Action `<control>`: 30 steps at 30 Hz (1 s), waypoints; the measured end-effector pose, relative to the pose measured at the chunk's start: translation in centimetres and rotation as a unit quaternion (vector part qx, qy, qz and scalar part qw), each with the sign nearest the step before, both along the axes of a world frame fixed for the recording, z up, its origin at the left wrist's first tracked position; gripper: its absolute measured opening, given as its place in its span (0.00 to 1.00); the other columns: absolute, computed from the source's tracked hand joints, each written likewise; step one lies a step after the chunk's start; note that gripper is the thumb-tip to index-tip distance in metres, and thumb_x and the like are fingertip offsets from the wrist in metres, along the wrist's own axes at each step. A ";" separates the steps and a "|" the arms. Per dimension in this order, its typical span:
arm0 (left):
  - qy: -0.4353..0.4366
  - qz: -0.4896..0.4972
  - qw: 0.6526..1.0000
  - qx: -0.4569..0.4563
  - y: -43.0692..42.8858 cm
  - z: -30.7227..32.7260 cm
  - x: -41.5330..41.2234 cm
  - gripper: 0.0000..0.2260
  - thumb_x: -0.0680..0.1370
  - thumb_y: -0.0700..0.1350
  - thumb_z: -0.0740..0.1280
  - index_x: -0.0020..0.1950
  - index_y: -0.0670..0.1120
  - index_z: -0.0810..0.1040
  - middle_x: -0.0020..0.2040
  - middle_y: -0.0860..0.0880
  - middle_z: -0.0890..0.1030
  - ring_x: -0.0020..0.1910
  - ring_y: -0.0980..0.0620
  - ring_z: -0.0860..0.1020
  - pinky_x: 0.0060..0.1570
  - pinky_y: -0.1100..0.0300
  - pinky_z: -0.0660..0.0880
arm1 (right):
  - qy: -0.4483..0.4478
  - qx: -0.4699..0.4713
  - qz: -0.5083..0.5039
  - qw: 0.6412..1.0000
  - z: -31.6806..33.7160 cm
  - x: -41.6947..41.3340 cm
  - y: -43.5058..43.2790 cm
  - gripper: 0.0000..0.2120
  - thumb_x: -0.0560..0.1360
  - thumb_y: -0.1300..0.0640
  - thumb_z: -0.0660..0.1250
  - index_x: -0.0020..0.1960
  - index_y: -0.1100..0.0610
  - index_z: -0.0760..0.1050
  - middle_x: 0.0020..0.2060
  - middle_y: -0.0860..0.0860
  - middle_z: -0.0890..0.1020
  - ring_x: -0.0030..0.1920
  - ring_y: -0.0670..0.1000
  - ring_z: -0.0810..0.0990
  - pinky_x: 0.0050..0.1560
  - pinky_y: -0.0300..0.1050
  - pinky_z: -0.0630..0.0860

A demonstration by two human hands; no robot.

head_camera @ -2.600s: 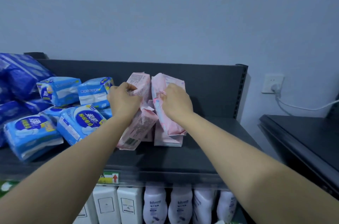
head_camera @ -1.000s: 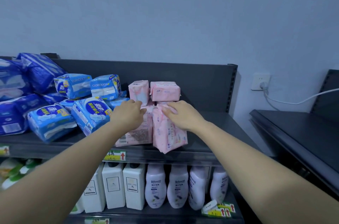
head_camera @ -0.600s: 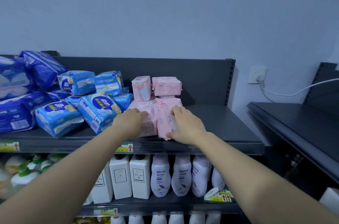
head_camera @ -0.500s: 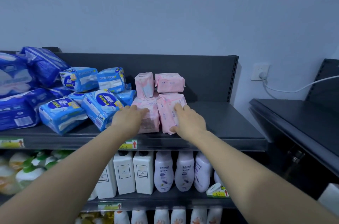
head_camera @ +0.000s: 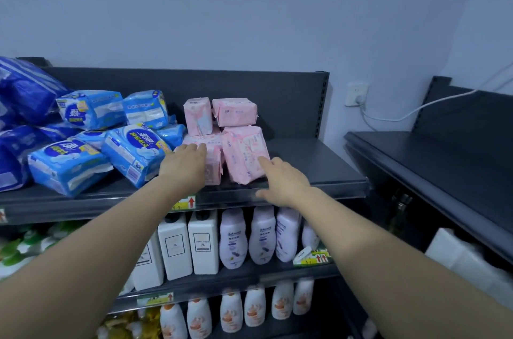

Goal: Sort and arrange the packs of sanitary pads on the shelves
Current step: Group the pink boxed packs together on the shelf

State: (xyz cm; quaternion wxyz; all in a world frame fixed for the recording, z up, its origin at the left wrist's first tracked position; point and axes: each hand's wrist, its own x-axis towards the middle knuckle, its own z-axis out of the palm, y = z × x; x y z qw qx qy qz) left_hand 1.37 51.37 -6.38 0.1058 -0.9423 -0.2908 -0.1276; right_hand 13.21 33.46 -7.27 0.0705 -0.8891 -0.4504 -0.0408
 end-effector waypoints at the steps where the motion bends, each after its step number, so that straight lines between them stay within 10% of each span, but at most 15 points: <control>1: -0.007 -0.010 1.000 0.003 -0.5 0.3 0.1 0.22 0.76 0.43 0.62 0.69 0.44 0.64 0.65 0.45 0.72 0.65 0.44 0.70 0.58 0.48 0.70 | -0.001 -0.005 -0.004 1.000 0.1 -0.1 -0.5 0.34 0.74 0.46 0.69 0.74 0.52 0.57 0.63 0.55 0.68 0.62 0.58 0.70 0.52 0.51 0.73; 30: 0.000 -0.356 0.935 0.005 -27.5 2.5 0.4 0.22 0.77 0.52 0.66 0.68 0.45 0.68 0.66 0.46 0.71 0.67 0.45 0.68 0.60 0.49 0.69 | -0.063 -0.040 -0.298 0.952 3.8 -9.9 -31.5 0.28 0.76 0.44 0.66 0.71 0.55 0.64 0.65 0.55 0.69 0.66 0.57 0.67 0.60 0.52 0.69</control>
